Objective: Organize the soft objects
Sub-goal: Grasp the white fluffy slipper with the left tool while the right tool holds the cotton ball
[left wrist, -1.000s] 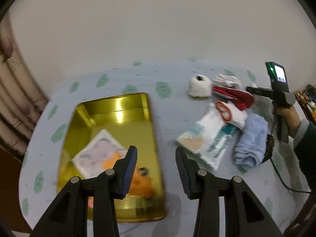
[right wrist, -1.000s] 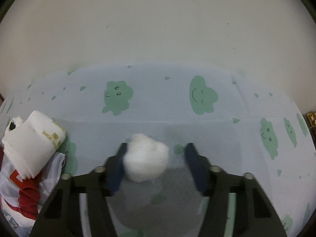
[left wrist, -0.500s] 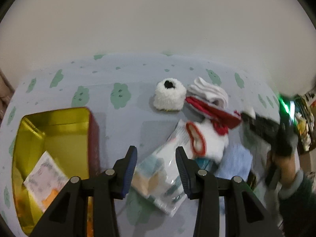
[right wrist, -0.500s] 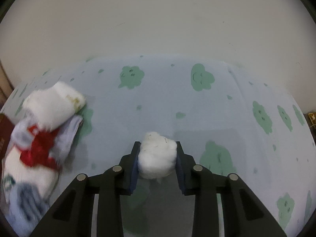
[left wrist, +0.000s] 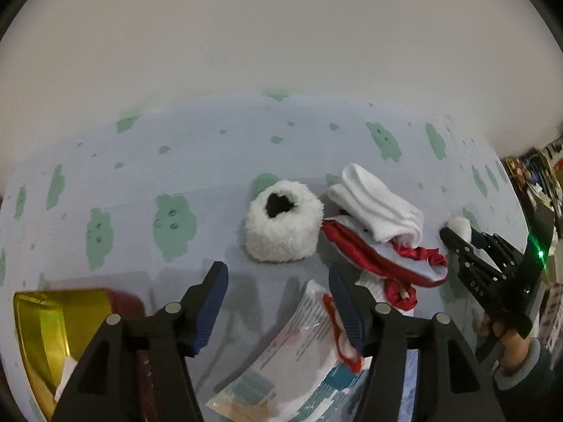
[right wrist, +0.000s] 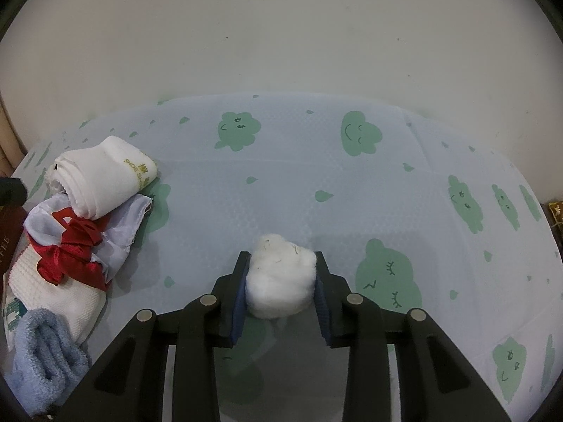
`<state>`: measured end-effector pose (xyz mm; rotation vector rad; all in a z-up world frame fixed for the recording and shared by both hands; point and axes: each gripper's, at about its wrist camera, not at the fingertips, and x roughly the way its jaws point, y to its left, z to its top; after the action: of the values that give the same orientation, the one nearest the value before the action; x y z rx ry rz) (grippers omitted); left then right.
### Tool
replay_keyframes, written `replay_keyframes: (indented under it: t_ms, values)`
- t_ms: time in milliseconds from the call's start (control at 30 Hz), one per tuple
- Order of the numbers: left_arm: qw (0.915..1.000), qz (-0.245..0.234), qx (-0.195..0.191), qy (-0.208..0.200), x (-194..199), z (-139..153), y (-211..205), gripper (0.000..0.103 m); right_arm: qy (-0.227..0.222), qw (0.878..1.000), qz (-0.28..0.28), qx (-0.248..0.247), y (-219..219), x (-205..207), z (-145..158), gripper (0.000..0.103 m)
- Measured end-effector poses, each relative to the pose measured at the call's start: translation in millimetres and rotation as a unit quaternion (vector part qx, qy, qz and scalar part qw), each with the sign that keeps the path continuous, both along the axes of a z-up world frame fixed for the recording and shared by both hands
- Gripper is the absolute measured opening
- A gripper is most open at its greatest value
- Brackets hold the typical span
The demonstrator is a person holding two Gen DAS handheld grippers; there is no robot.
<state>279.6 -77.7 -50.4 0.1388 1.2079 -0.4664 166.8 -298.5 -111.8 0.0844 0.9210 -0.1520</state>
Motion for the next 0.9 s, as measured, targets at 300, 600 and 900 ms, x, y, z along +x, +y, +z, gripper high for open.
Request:
replay_keyframes:
  t_ms: [300,600,900]
  values:
    - [0.9983,0.020,-0.037,0.041,26,-6,-1,0.069,0.001,1.000,-0.001,0.002,-1,-2,-1,0.032]
    - [0.9954,0.041,-0.046,0.074,50,-16,-3,0.073,0.001,1.000,-0.001,0.003,-2,-2,-2,0.032]
    - [0.9910,0.092,-0.057,0.079,63,-36,-5,0.073,0.001,1.000,-0.001,0.003,-2,-2,-1,0.033]
